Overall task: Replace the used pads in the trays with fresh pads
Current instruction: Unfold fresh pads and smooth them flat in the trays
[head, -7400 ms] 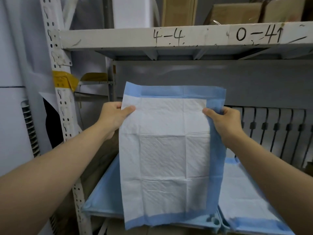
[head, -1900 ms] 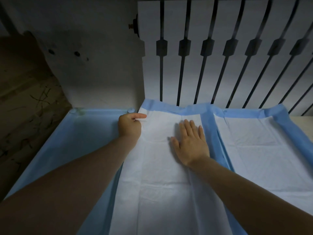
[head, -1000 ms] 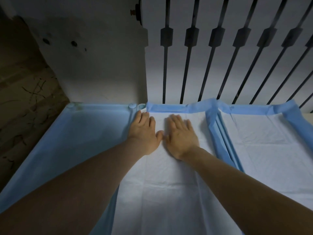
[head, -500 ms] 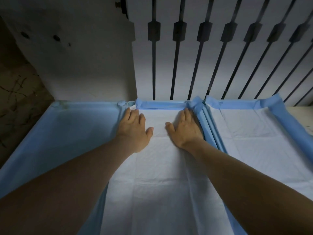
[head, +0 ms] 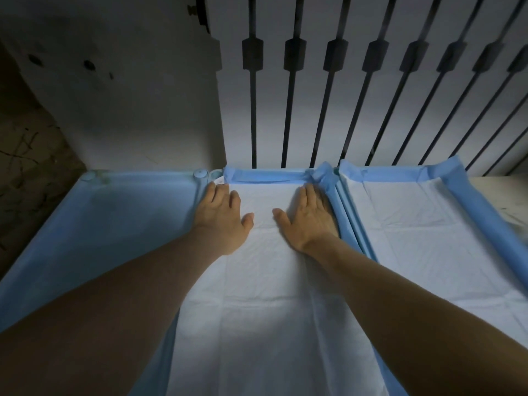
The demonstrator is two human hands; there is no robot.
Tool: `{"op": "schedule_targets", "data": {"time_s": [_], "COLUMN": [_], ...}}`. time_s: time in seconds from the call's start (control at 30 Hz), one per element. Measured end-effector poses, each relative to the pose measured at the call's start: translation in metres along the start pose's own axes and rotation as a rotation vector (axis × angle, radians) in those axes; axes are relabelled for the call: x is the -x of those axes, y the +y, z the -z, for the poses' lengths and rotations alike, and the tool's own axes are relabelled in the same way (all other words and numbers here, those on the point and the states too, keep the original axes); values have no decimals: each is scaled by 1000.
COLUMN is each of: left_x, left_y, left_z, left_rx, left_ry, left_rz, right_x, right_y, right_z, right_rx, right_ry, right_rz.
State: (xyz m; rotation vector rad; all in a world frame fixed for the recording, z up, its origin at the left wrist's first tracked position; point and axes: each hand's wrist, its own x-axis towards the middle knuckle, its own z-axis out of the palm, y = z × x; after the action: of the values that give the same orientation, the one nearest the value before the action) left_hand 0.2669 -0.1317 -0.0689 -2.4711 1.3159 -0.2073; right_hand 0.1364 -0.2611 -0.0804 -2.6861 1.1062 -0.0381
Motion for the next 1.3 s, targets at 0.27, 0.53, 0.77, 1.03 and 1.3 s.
{"op": "schedule_targets", "data": {"time_s": [0.27, 0.53, 0.77, 1.03, 1.3], "left_x": [-2, 26, 88, 101, 104], "left_y": [0, 7, 3, 13, 11], "left_z": [-3, 10, 15, 16, 18], "left_rx": [-36, -236, -423, -458, -432], "left_ry": [-2, 25, 4, -70, -70], "left_rz": [6, -76, -260, -209, -208], "right_x": [72, 82, 82, 82, 97], "right_y": [6, 5, 5, 8, -38], "right_z": [-5, -7, -11, -10, -15], "right_rx": [100, 206, 202, 162, 57], "right_ry": [-46, -40, -8, 40, -79], "right_rz": [54, 64, 72, 175, 483]}}
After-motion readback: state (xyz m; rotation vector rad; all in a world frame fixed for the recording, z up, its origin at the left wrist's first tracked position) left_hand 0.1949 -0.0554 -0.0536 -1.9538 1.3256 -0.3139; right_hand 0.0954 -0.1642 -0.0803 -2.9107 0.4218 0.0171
